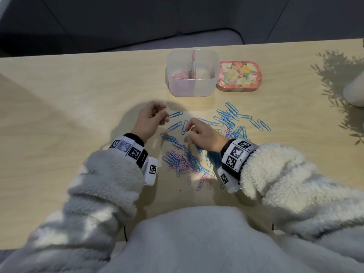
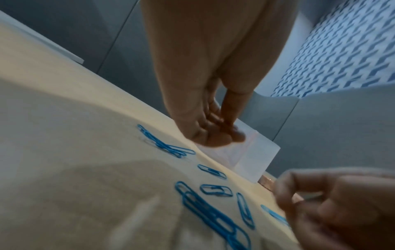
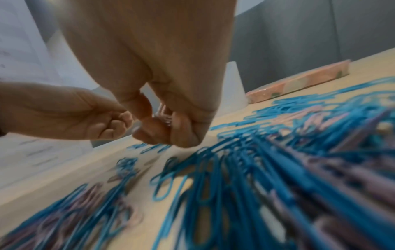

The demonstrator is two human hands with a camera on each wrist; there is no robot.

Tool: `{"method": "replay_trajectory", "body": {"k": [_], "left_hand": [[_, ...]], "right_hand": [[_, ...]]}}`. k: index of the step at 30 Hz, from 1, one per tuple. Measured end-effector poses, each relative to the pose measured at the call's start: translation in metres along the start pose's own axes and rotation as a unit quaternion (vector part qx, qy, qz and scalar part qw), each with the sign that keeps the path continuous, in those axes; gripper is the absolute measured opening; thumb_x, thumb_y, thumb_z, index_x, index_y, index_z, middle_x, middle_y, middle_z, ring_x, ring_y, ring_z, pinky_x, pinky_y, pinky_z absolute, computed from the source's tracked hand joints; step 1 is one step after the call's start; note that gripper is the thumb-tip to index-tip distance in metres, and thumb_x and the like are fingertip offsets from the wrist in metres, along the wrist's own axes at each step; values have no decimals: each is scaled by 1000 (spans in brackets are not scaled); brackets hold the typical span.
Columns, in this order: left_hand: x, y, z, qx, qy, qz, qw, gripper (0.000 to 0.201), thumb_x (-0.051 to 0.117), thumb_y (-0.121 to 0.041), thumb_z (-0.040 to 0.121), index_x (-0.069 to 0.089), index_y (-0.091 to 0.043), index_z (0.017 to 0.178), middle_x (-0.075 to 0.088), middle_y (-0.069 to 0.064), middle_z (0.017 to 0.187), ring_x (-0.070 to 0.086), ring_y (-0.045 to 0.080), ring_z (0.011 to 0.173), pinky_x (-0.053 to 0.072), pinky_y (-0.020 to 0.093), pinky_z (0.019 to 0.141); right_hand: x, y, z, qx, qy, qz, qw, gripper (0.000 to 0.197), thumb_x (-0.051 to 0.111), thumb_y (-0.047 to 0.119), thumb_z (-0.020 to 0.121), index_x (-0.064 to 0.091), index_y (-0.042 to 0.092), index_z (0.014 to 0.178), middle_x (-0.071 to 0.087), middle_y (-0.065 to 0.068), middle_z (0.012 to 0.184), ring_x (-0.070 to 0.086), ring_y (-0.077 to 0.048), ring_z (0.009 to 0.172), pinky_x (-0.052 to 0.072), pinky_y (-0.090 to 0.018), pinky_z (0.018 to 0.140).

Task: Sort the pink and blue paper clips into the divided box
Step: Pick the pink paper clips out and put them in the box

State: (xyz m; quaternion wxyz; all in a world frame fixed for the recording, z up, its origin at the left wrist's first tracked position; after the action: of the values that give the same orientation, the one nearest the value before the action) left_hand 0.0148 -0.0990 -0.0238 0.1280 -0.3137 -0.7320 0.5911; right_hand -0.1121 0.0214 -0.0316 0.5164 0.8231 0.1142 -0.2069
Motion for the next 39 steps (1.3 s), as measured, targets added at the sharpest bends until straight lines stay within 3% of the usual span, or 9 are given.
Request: {"method": "replay_trajectory", "body": {"k": [5, 8, 11, 15, 18, 24, 30, 35, 39], "left_hand": [[-4, 8, -23, -142, 81, -60, 985, 36, 27, 12, 83, 52, -13, 79, 42, 2, 65, 39, 11, 50, 32, 19, 50], [-5, 11, -40, -53, 117, 151, 980, 25, 41, 3, 85, 55, -16, 78, 44, -3, 62, 41, 1, 50, 34, 13, 49], [-3, 21, -56, 21, 171, 332, 928, 10, 66, -15, 78, 59, -20, 81, 46, -4, 63, 43, 5, 55, 37, 24, 59], [-7, 32, -61, 49, 197, 412, 888, 21, 74, -23, 74, 66, -15, 92, 50, -2, 76, 47, 15, 70, 36, 26, 64], [-8, 32, -58, 61, 198, 438, 875, 16, 72, -21, 76, 67, -14, 90, 52, 0, 81, 48, 16, 75, 32, 19, 61], [-18, 26, -47, 35, 178, 441, 879, 6, 66, -17, 80, 65, -14, 85, 44, -14, 69, 46, 14, 74, 32, 20, 59], [-33, 26, -40, 31, 77, 451, 889, 7, 62, -17, 82, 62, -14, 89, 41, -9, 69, 45, 17, 75, 31, 27, 64], [-14, 20, -49, 70, 144, 445, 881, 17, 69, -24, 77, 64, -16, 91, 46, -4, 75, 45, 15, 75, 34, 26, 62], [-14, 25, -48, 45, 157, 471, 867, 14, 70, -27, 77, 65, -16, 83, 48, -4, 81, 46, 15, 78, 36, 27, 69]], "right_hand": [[22, -7, -1, 22, 13, -199, 980, 25, 60, 42, 81, 49, 19, 85, 65, -2, 88, 56, -23, 80, 39, -32, 69], [23, -14, -5, 1, 6, -239, 971, 23, 63, 36, 81, 55, 16, 91, 66, -5, 92, 59, -27, 88, 39, -31, 70], [13, -20, -6, 16, 5, -199, 980, 13, 60, 27, 84, 57, 15, 89, 66, -6, 89, 60, -28, 90, 41, -33, 73], [-10, -26, -7, 22, -48, -140, 989, 7, 56, 22, 86, 51, 18, 82, 57, 5, 67, 57, -25, 75, 46, -36, 72], [-17, -25, -12, -3, -104, -198, 975, 8, 54, 22, 85, 50, 17, 89, 60, -2, 73, 58, -30, 77, 43, -36, 68], [8, -27, -36, -52, -1, -270, 962, 10, 57, 28, 84, 57, 20, 91, 55, 7, 72, 62, -27, 85, 34, -27, 63], [-15, -34, -36, -14, -62, -281, 957, 5, 51, 19, 87, 56, 19, 90, 67, -4, 86, 61, -32, 88, 44, -35, 69], [2, -11, -39, -66, -33, -255, 964, 11, 54, 25, 85, 62, 20, 92, 51, 5, 66, 61, -29, 83, 34, -28, 65], [36, 5, -42, -95, 48, -306, 946, 22, 54, 38, 85, 64, 19, 88, 68, -1, 84, 62, -24, 90, 38, -29, 68]]}}
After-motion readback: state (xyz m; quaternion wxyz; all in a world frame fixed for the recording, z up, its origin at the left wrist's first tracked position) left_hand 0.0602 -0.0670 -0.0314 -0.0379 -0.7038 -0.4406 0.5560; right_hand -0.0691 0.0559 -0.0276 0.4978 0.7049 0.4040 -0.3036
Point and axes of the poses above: each hand's wrist, its own z-axis towards the middle knuckle, its own x-axis out of the palm, y = z × x, the point moved 2 cm from there along z, towards the middle knuckle
